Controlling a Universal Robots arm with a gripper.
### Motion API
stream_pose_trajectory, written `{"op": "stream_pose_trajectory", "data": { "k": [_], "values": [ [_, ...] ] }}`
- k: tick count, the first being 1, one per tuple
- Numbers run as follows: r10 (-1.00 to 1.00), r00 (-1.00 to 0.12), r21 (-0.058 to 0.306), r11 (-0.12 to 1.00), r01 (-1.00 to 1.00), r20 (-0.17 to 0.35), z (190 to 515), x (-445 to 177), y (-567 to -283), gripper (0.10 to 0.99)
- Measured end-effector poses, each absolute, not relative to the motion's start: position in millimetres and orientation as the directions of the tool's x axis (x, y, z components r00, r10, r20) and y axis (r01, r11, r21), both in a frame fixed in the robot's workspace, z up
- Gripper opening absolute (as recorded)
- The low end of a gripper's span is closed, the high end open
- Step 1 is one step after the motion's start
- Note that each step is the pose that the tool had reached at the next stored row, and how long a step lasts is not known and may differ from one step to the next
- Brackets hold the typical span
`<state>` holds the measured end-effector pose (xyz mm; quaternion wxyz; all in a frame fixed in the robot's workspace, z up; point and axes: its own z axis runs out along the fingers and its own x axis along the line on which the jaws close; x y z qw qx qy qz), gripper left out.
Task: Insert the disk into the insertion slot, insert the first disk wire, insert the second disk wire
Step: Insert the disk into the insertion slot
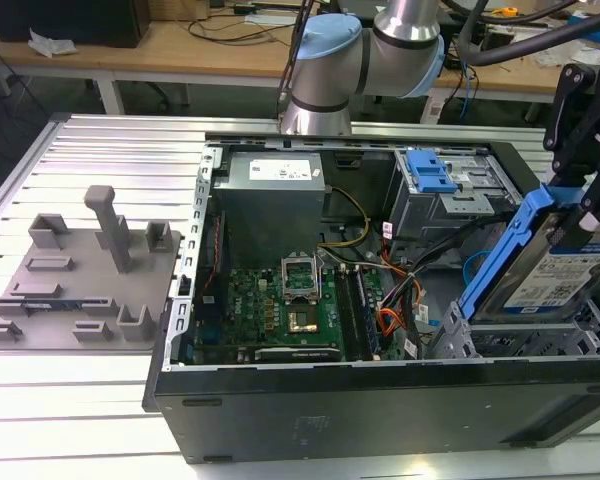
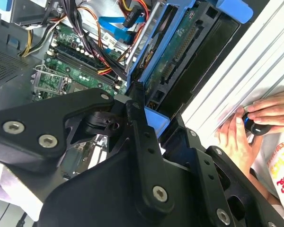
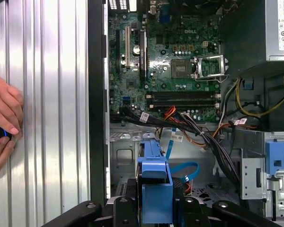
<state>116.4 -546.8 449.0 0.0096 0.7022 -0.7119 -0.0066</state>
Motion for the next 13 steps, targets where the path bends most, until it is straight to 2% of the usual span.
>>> {"op": "stream_pose_trajectory", "data": {
  "k": [13],
  "values": [
    [-1.0, -0.014, 0.025, 0.014, -1.0, 0.009, 434.7, 116.5, -546.8, 0.365]
  ]
}}
